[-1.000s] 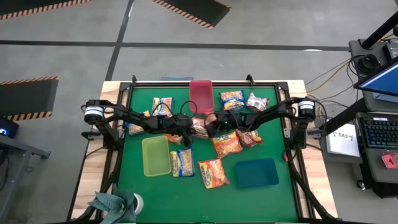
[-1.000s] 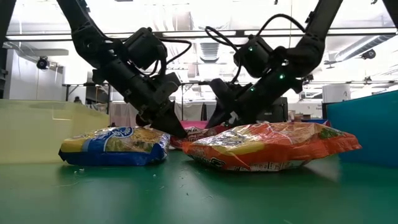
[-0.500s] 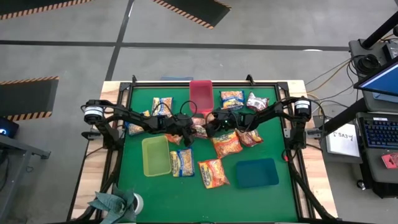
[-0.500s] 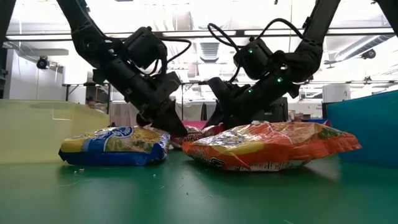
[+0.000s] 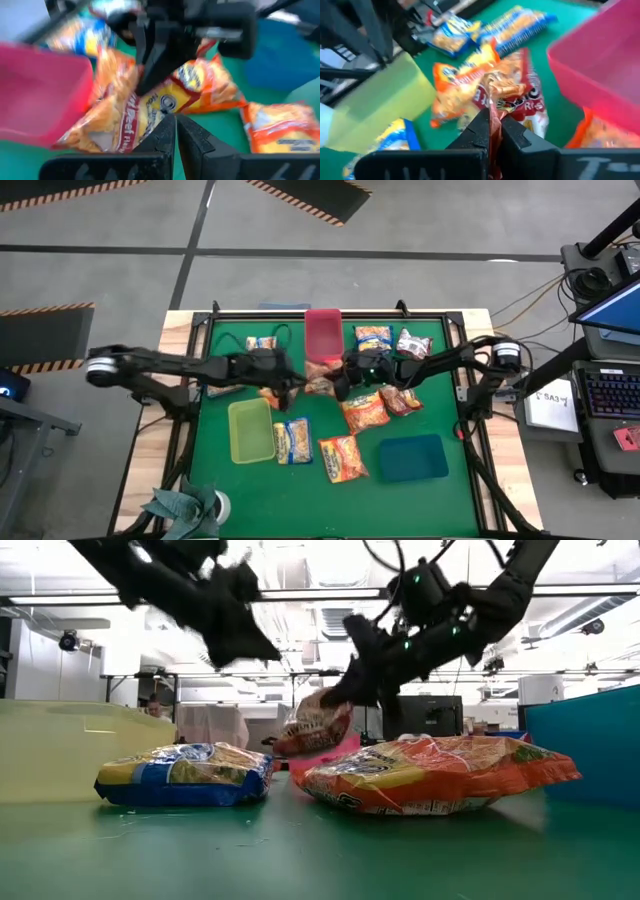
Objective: Sort Maruchan noodles
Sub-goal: Put the red noodle pack into the red bin
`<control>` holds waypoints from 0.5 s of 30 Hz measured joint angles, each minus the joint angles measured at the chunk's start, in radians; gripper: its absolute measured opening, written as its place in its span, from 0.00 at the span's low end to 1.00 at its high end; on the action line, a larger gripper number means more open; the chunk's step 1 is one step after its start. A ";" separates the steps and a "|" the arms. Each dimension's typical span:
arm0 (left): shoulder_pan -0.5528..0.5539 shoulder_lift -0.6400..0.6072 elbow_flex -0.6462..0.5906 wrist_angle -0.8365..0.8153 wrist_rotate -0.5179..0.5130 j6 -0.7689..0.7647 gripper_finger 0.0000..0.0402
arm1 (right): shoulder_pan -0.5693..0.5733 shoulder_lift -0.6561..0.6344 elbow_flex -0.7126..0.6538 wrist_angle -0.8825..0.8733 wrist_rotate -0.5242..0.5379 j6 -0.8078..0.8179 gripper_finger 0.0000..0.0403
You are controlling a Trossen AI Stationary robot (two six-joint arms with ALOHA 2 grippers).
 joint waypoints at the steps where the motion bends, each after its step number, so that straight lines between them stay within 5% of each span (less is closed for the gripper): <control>1: 0.000 -0.043 0.000 -0.015 0.000 0.010 0.00 | 0.003 -0.013 0.000 0.004 0.004 -0.011 0.02; 15: 0.000 -0.427 0.000 -0.132 0.000 0.092 0.00 | 0.063 -0.044 0.000 0.275 0.011 -0.257 0.02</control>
